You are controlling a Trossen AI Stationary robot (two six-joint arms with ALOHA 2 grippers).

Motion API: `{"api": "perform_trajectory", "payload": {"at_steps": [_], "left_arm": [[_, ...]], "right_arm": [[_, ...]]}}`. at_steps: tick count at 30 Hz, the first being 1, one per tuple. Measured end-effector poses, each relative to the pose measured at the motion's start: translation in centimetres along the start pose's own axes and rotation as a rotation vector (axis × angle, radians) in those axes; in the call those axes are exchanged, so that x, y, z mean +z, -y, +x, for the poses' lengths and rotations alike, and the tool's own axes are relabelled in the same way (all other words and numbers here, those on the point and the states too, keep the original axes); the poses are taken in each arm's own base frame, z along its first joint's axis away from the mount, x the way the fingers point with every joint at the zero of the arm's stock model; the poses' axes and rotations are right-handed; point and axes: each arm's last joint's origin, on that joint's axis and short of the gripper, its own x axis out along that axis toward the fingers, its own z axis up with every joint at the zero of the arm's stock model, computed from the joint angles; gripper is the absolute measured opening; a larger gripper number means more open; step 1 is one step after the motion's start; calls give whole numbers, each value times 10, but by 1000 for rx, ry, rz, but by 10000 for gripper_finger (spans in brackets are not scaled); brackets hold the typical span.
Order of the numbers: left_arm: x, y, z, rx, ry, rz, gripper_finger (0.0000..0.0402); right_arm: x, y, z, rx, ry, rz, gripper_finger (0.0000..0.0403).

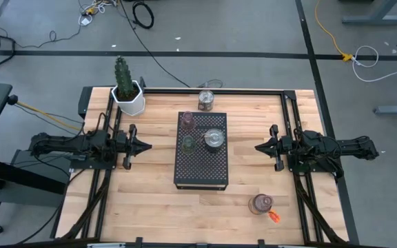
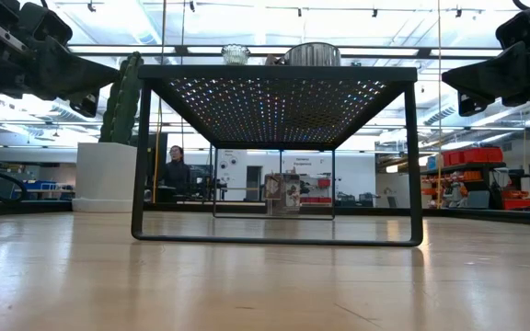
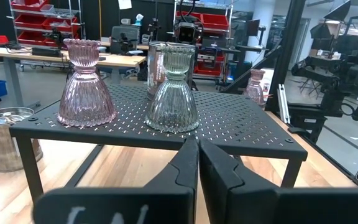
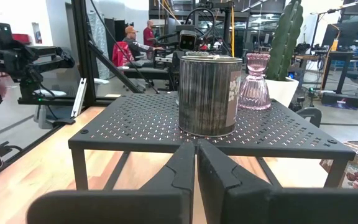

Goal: Pick & Place candle stick holders
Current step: Put the pink candle vase on the shelf

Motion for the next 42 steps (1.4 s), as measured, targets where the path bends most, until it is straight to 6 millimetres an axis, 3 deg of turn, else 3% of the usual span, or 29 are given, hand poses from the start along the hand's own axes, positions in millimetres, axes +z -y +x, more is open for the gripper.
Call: {"api": "perform_trajectory", "payload": {"at_steps": [38,42], "left_arm": [[0,0,0,1,-1,0,18],[0,0,0,0,-1,0,18]], "right_arm": [[3,0,0,-1,37,1,23],[10,0,0,4,101,95,23]]}}
